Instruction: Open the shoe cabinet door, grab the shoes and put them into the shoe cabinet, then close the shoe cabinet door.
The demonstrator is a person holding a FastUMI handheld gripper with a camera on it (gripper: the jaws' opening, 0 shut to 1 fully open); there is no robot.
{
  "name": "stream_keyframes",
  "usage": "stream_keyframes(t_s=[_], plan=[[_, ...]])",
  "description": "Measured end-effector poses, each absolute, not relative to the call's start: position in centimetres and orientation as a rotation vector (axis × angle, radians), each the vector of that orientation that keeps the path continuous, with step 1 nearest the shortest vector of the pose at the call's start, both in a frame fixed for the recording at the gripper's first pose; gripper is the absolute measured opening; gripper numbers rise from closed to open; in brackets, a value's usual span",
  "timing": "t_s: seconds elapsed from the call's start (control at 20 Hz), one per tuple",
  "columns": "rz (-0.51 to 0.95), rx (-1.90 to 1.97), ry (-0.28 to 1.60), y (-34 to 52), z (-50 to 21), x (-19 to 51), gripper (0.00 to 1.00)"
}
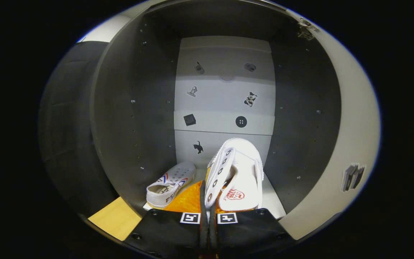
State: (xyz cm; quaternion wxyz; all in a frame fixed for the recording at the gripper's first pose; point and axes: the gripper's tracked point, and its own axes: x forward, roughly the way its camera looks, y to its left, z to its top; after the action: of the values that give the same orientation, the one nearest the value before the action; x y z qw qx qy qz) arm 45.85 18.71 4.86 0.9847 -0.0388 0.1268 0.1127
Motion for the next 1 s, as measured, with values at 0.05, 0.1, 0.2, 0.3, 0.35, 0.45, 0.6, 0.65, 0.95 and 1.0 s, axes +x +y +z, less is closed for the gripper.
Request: stream_keyframes(t_s=[0.05,0.1,0.2,0.3,0.35,0.45,0.6,0.65,0.95,1.0], plan=[[0.222,-0.086,0.254,18.7,4.9,46.8,0.03],[0.217,-0.087,0.257,18.8,5.0,47.9,0.03],[0.21,-0.082,0.272,19.1,4.4,49.9,0.03],[0.212,-0.103,0.296,19.3,3.1,51.9,0.03],[0.21,-0.11,0.313,19.4,2.1,52.7,0.03],[0.193,-0.115,0.349,19.1,0.4,54.5,0.03],[0.17,-0.112,0.403,18.4,-2.0,56.5,0.03],[0.168,-0.114,0.415,18.2,-2.5,57.0,0.03],[0.158,-0.107,0.46,18.8,-4.5,58.8,0.03],[0.158,-0.107,0.466,19.1,-4.7,58.8,0.05]])
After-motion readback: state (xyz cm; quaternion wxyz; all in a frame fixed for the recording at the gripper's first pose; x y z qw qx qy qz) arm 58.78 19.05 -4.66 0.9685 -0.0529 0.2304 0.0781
